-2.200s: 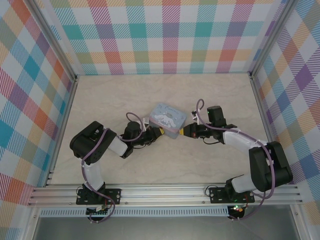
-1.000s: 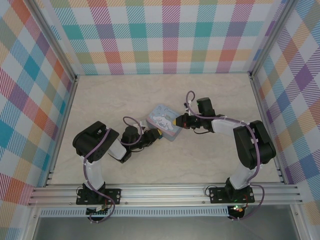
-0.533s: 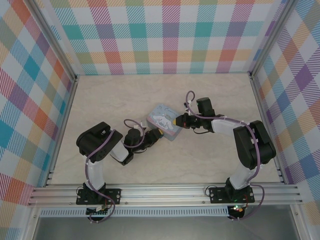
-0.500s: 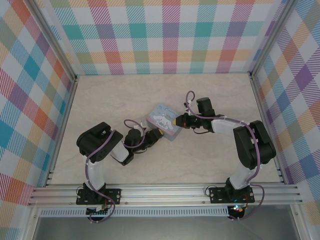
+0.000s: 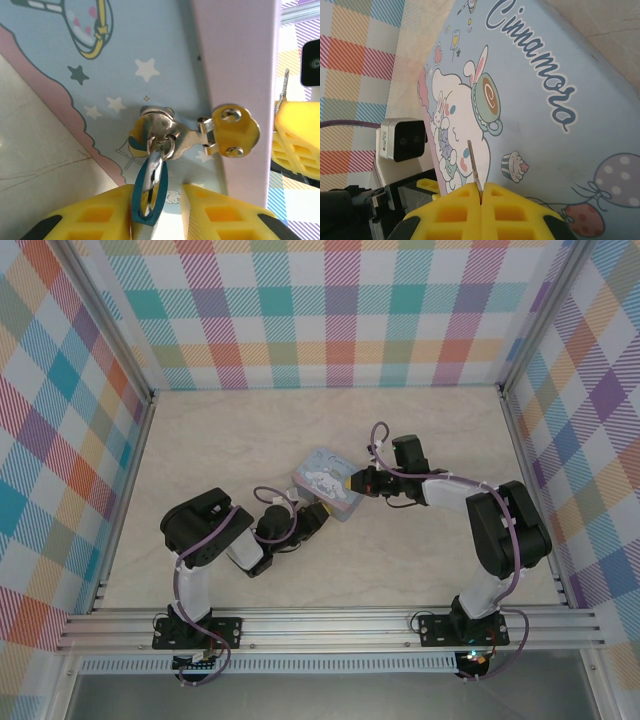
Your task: Unlock a padlock with a key
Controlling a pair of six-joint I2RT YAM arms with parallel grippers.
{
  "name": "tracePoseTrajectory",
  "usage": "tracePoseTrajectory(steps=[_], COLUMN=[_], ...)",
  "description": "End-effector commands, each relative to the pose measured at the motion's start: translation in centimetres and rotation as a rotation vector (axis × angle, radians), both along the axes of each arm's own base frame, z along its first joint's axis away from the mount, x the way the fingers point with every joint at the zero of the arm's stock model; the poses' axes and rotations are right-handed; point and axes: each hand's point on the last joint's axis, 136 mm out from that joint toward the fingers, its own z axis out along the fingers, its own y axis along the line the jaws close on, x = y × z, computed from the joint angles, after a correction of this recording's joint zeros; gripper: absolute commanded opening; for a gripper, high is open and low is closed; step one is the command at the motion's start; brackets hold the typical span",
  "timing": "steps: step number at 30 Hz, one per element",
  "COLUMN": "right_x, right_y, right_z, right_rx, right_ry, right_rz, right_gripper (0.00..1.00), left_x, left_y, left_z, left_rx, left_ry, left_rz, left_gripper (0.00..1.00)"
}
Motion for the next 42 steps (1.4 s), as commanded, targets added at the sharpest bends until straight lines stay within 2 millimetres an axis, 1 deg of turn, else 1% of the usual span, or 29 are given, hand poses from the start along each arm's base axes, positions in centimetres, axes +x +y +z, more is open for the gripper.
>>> tracePoseTrajectory(steps=[1,4,8,13,17,21,29,36,42], right_x=[-2.1,-2.2,-2.3,-2.4,-2.4,-2.4,-2.4,-2.4,-2.4], right_y=[-0.4,-0.4,-0.4,-0.4,-0.4,-0.5,-0.5,-0.5,-0.5], right_z=[-3.3,-3.3,-3.4,-3.5,-3.4,-3.4,-3.4,-3.5,-3.5], right_rx=[-0.064,-0.064,-0.066,-0.07,-0.07,-0.07,-0.071,-0.072,-0.072], right_ry=[0.107,0.106,0.107,0.108,0.107,0.108,0.108,0.109,0.107], right_rz=[0.002,0.004,0.007,0.01,0.013,0.012,0.01,0.01,0.01], right_gripper=[0.04,0.04,0.04,0.04,0.04,0.04,0.04,0.04,0.04], left_x=[-0.3,0.1,0.6,1.2,1.5,1.6,0.8,0.9,0.5], left_y=[0.8,1.9,3.2,3.6,3.2,2.6,1.5,1.2,0.8], left_z=[-1.5,-1.8,-1.7,-1.0,-0.5,-0.6,-1.0,-0.9,-1.0], left_rx=[0.057,0.093,0.123,0.143,0.137,0.125,0.103,0.101,0.099], left_ry=[0.016,0.01,-0.008,-0.035,-0.049,-0.045,-0.028,-0.029,-0.025], left_rz=[0.026,0.06,0.091,0.097,0.081,0.059,0.039,0.039,0.034], left_gripper=[0.29,0.29,0.29,0.3,0.28,0.27,0.27,0.24,0.26])
